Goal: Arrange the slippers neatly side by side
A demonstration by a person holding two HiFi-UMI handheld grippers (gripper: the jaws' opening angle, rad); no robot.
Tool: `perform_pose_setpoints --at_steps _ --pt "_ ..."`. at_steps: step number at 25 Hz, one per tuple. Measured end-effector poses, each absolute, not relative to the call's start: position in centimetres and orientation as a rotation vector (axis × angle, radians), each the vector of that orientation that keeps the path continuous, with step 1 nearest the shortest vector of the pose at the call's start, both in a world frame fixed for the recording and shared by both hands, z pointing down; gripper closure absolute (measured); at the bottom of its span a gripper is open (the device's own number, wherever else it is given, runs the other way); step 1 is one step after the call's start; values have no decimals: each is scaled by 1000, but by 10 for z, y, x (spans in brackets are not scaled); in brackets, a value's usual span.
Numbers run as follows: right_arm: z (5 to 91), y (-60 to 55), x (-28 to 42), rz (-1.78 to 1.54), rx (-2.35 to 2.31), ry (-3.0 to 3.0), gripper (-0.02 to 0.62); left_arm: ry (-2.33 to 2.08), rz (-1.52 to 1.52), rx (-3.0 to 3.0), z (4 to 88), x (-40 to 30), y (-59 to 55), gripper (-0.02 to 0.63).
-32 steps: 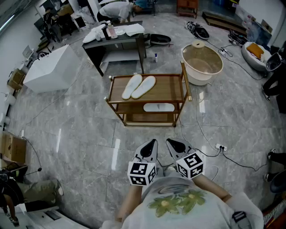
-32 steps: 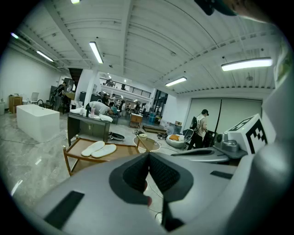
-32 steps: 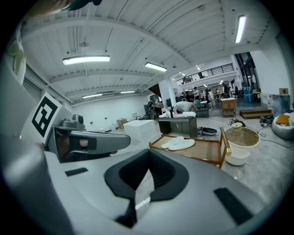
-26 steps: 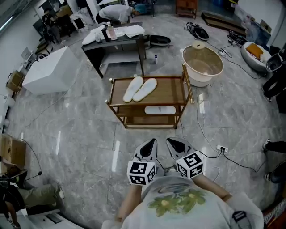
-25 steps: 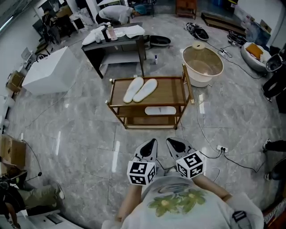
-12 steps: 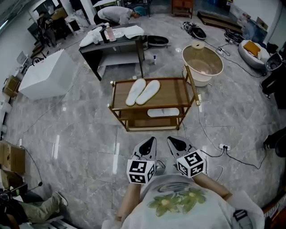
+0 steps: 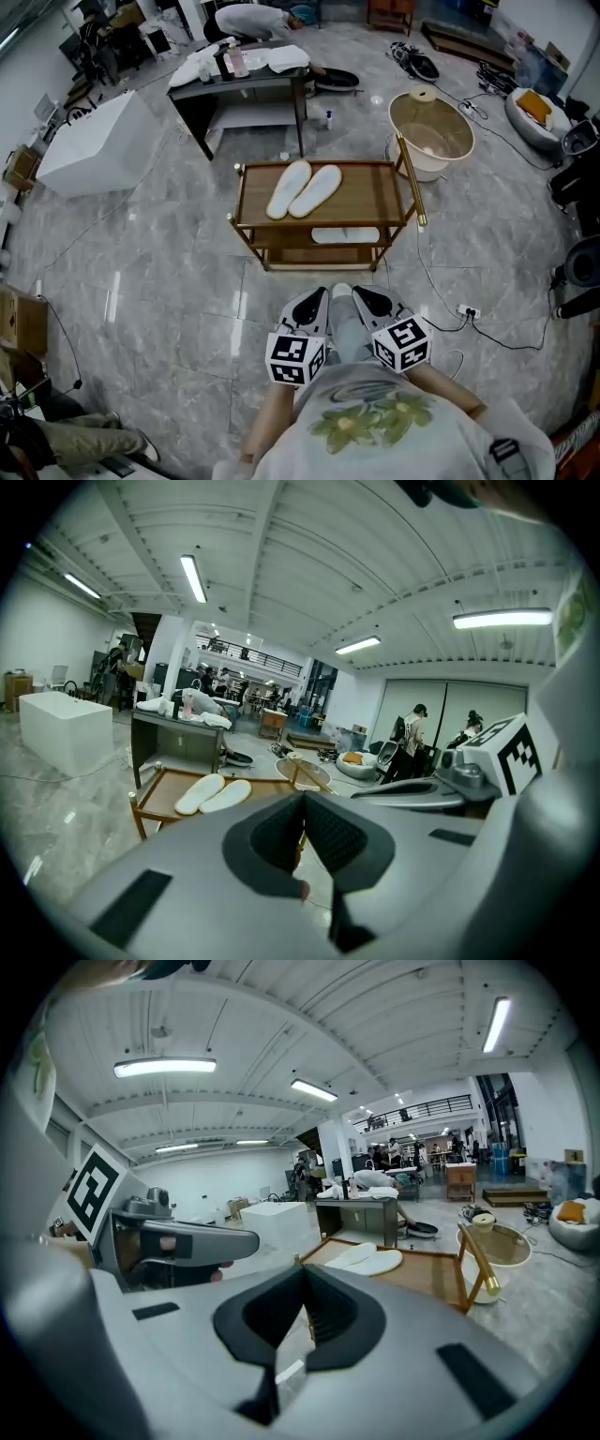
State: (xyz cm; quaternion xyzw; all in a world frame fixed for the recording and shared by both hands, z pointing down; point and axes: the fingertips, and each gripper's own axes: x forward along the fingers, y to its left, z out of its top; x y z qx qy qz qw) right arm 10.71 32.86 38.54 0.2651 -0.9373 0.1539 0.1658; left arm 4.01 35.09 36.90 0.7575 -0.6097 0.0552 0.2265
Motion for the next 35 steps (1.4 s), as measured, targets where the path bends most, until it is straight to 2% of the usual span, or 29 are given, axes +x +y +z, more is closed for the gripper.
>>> perform_pose_setpoints --at_steps 35 --pt "423 96 45 563 783 -2624 589 -1630 322 2102 405 -32 111 589"
